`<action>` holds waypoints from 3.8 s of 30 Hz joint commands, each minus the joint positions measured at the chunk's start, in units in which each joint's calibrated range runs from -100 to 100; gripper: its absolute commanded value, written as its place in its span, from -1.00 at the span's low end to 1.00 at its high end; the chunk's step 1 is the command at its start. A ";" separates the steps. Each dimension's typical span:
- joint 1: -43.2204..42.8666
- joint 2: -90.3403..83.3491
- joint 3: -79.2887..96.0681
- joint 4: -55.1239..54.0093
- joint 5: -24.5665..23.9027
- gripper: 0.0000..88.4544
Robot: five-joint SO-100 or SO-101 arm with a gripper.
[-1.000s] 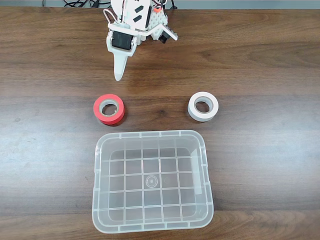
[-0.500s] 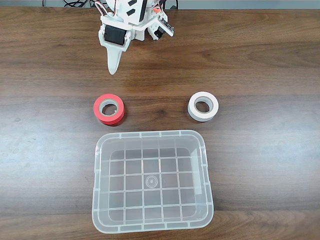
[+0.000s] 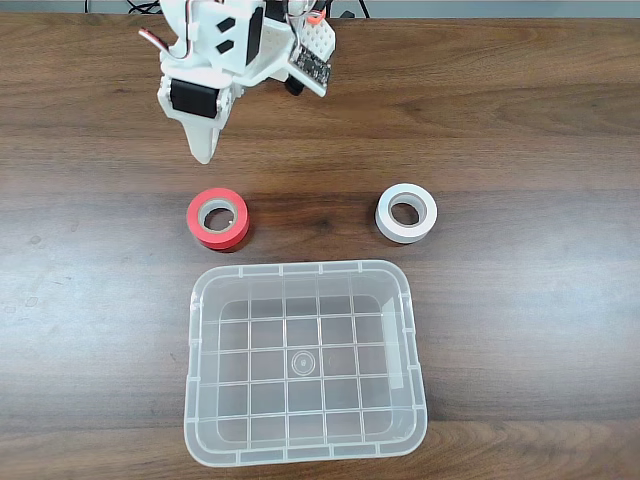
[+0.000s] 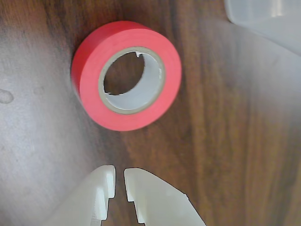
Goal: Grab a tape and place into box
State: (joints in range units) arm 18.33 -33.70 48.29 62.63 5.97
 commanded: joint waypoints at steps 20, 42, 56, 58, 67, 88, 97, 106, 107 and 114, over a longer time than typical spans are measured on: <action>1.78 18.01 -8.12 -4.15 0.25 -0.71; 1.13 36.67 -19.42 -4.32 1.25 -0.57; 1.64 37.48 -19.77 -3.38 1.88 -0.92; 1.57 37.48 -19.77 -3.38 1.88 -0.92; 1.05 24.85 -21.17 6.29 1.93 -0.92; -11.16 2.00 -50.08 18.37 1.04 -0.92; -16.36 29.59 -77.15 18.19 -2.13 -0.92; -18.41 55.90 -94.58 17.42 -3.60 -0.92; -18.41 58.31 -95.90 17.17 -3.60 -0.92; -20.01 71.75 -103.69 16.65 -3.65 -0.92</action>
State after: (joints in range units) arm -0.30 34.95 -45.49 80.93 2.58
